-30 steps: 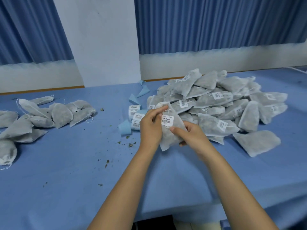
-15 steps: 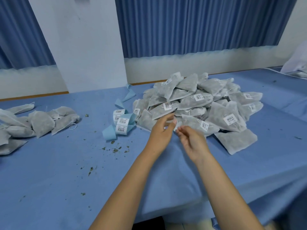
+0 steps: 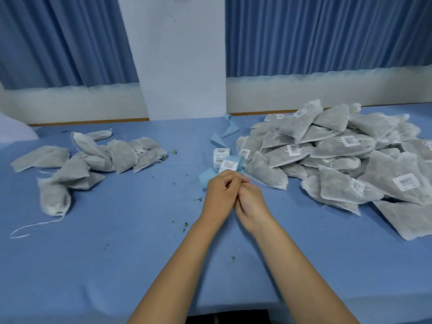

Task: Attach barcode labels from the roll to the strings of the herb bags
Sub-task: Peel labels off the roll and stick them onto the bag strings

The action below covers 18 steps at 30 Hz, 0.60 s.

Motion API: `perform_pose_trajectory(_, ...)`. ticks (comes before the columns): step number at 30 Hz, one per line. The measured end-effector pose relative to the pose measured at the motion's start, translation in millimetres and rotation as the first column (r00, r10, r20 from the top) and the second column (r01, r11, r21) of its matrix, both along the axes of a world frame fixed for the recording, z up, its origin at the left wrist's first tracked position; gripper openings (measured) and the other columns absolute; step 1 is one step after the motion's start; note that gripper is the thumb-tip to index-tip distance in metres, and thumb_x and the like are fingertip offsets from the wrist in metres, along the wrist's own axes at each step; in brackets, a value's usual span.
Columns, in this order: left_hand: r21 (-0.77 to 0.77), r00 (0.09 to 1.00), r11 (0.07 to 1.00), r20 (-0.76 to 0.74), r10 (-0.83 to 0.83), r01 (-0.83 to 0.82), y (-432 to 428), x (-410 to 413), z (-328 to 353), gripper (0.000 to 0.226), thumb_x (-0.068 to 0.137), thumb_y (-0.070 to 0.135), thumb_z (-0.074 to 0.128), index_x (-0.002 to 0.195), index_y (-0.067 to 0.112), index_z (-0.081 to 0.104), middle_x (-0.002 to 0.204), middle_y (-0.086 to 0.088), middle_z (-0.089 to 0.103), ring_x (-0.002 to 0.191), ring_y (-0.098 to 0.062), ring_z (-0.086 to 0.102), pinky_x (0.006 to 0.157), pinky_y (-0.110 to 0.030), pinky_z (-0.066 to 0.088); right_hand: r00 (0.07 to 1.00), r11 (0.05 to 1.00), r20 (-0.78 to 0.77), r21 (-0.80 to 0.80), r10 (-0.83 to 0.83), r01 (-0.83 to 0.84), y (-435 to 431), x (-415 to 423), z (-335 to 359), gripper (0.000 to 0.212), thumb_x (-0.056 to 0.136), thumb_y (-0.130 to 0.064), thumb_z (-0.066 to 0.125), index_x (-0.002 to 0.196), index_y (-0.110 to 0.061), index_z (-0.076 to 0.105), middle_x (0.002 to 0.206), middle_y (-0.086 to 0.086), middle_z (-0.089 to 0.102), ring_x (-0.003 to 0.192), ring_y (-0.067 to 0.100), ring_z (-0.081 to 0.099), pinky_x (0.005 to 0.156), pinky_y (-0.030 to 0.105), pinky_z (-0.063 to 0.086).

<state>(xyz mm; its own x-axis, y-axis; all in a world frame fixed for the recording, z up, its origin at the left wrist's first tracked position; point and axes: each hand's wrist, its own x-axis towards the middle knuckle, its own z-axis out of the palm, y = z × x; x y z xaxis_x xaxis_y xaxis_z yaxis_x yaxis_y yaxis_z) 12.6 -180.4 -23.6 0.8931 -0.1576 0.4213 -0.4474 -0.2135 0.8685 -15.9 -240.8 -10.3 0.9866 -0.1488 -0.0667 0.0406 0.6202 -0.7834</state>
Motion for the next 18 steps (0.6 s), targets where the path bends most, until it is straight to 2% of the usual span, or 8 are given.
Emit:
perform_pose_trajectory(3,-0.028,0.996,0.995,0.011,0.093,-0.092,43.7,13.5,-2.2,0.031,0.09,-0.004,0.048,0.082,0.01,0.075,0.088,0.002,0.071,0.087,-0.005,0.066,0.083,-0.016,0.048,0.998,0.997,0.003,-0.034,0.066,-0.066,40.6,18.7,1.0,0.029,0.092,0.015,0.035,0.081,-0.002,0.056,0.084,0.008,0.058,0.078,0.01,0.058,0.066,0.013,0.048)
perform_pose_trajectory(6,-0.02,0.99,0.99,-0.026,0.139,-0.139,89.2,29.7,-9.2,0.031,0.092,0.0,0.048,0.083,0.013,0.075,0.089,0.004,0.072,0.088,-0.005,0.067,0.084,-0.02,0.051,0.991,0.984,-0.038,-0.12,0.125,-0.129,81.5,39.9,-4.8,0.03,0.091,0.014,0.038,0.075,-0.004,0.057,0.077,0.007,0.058,0.072,0.01,0.059,0.064,0.014,0.047)
perform_pose_trajectory(9,0.078,0.983,0.984,-0.08,0.167,-0.161,130.9,51.7,-17.5,0.03,0.097,0.007,0.047,0.09,0.017,0.075,0.09,0.008,0.072,0.089,-0.008,0.067,0.08,-0.016,0.049,0.982,0.951,-0.098,-0.249,0.163,-0.183,113.2,66.1,-13.6,0.026,0.09,0.011,0.043,0.076,0.0,0.063,0.081,0.013,0.063,0.076,0.017,0.061,0.073,0.022,0.049)
perform_pose_trajectory(11,0.215,0.966,0.951,-0.081,0.246,-0.224,155.7,72.4,-23.2,0.024,0.099,0.012,0.047,0.106,0.012,0.071,0.101,0.002,0.069,0.099,-0.014,0.064,0.08,-0.013,0.044,0.98,0.92,-0.119,-0.342,0.162,-0.194,124.3,81.7,-17.9,0.021,0.089,0.01,0.047,0.078,0.006,0.064,0.081,0.017,0.065,0.075,0.022,0.063,0.074,0.025,0.053)
perform_pose_trajectory(14,0.46,0.915,0.814,-0.007,0.403,-0.355,190.9,107.6,-30.2,0.036,0.1,0.02,0.049,0.136,0.013,0.052,0.131,-0.014,0.051,0.119,-0.026,0.051,0.095,-0.028,0.038,0.974,0.901,-0.176,-0.384,0.145,-0.203,124.9,95.3,-27.4,0.023,0.088,0.012,0.05,0.069,0.002,0.059,0.069,0.014,0.06,0.061,0.02,0.062,0.065,0.021,0.056)
perform_pose_trajectory(16,0.646,0.879,0.638,0.11,0.464,-0.418,211.6,132.7,-30.7,0.046,0.099,0.019,0.049,0.144,0.018,0.042,0.141,-0.016,0.038,0.128,-0.03,0.04,0.101,-0.037,0.036,0.96,0.889,-0.213,-0.382,0.18,-0.251,124.3,100.6,-33.1,0.022,0.088,0.012,0.051,0.069,0.003,0.058,0.067,0.014,0.059,0.057,0.019,0.062,0.067,0.023,0.057)
perform_pose_trajectory(18,0.777,0.85,0.442,0.215,0.481,-0.447,225.9,157.7,-30.6,0.052,0.097,0.018,0.048,0.147,0.023,0.036,0.149,-0.017,0.028,0.136,-0.033,0.03,0.108,-0.04,0.03,0.955,0.877,-0.219,-0.394,0.201,-0.275,123.2,104.7,-36.3,0.021,0.089,0.011,0.051,0.07,0.003,0.059,0.067,0.014,0.06,0.058,0.02,0.062,0.068,0.025,0.057)
